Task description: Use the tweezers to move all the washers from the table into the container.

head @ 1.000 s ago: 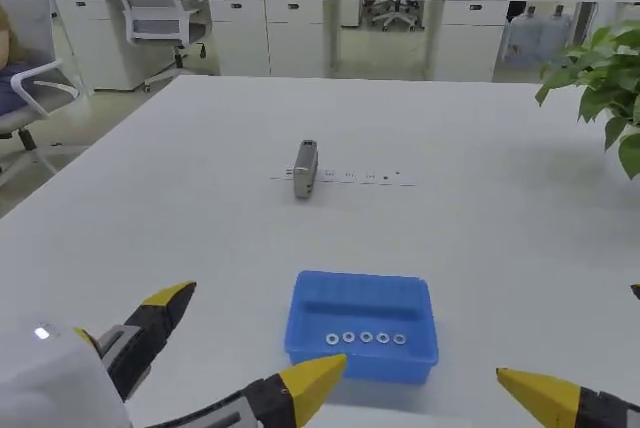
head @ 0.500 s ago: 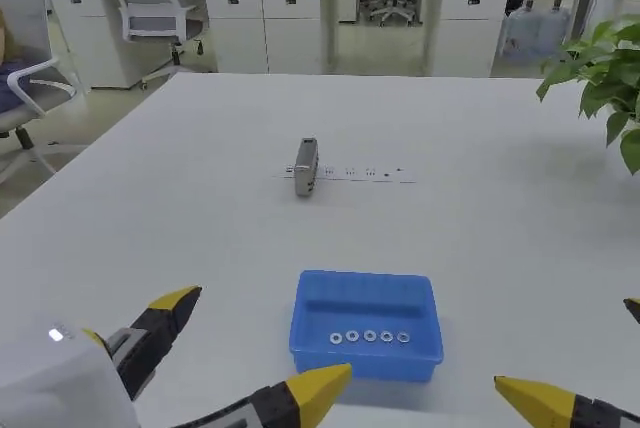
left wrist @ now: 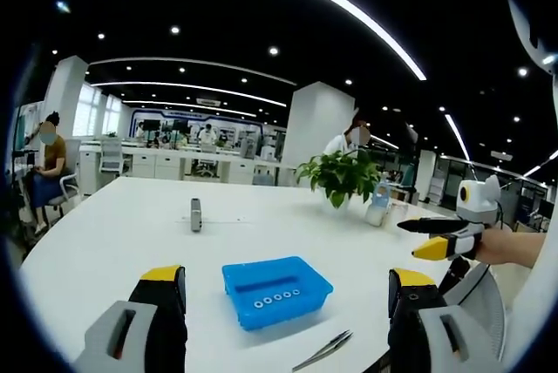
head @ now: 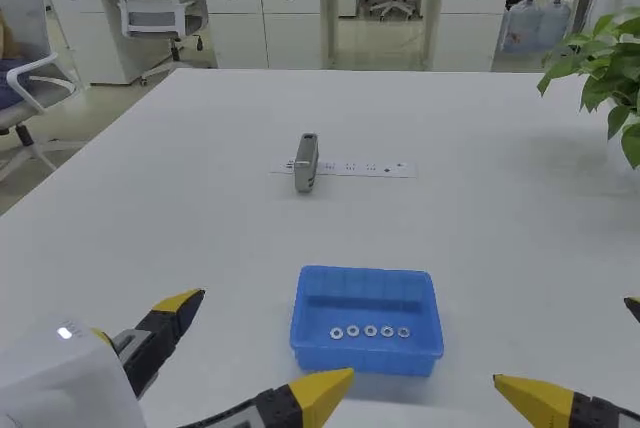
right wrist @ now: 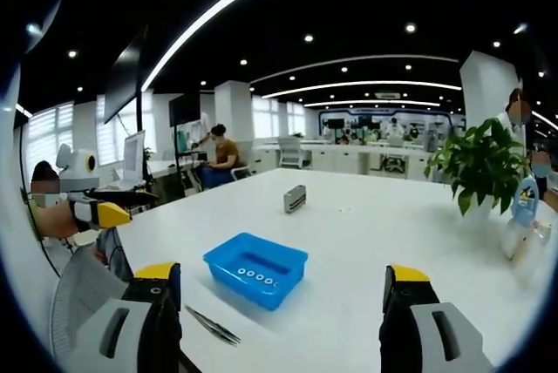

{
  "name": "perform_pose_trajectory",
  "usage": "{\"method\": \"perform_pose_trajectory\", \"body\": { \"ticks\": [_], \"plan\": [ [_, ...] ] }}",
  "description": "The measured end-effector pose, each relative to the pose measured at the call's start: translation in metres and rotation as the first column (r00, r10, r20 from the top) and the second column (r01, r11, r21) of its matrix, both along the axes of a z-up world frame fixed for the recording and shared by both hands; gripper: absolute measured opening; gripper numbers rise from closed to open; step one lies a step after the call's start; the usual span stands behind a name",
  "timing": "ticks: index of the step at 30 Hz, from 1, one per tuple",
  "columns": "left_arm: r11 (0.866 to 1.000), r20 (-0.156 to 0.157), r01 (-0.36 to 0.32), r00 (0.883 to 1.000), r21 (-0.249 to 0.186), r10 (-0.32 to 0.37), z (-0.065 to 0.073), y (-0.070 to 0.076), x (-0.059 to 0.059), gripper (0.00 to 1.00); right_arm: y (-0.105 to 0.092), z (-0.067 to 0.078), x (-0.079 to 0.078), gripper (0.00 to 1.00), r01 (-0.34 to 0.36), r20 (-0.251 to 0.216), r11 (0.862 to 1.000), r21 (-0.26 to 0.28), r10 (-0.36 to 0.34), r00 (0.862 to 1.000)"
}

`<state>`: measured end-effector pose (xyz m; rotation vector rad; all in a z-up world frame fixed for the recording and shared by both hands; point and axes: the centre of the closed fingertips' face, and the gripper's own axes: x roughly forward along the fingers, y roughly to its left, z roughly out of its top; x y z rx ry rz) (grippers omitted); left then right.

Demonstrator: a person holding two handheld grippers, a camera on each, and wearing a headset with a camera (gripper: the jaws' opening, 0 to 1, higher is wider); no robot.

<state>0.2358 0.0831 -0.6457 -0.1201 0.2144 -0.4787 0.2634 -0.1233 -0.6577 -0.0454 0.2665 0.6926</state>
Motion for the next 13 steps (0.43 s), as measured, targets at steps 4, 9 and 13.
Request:
{"method": "perform_pose_trajectory", "body": {
  "ticks": [4, 9, 13],
  "plan": [
    [1.000, -0.013, 0.000, 1.000, 0.005, 0.000, -0.0029, -0.0013, -0.0027, 0.99, 0.0028, -0.0050, -0.0038, 0.96, -0.011, -0.015, 1.000, 0.002, 0.011, 1.000],
    [1.000, -0.011, -0.010, 1.000, 0.007, 0.010, -0.0035, -0.0006, -0.0039, 0.99, 0.0056, -0.0088, -0.0043, 0.95, -0.022, -0.025, 1.000, -0.007, 0.022, 0.999],
    [1.000, -0.011, -0.015, 1.000, 0.005, 0.015, -0.0038, 0.0003, -0.0059, 0.99, 0.0094, -0.0075, -0.0010, 0.95, -0.030, -0.022, 1.000, -0.008, 0.030, 0.999]
  ]
}}
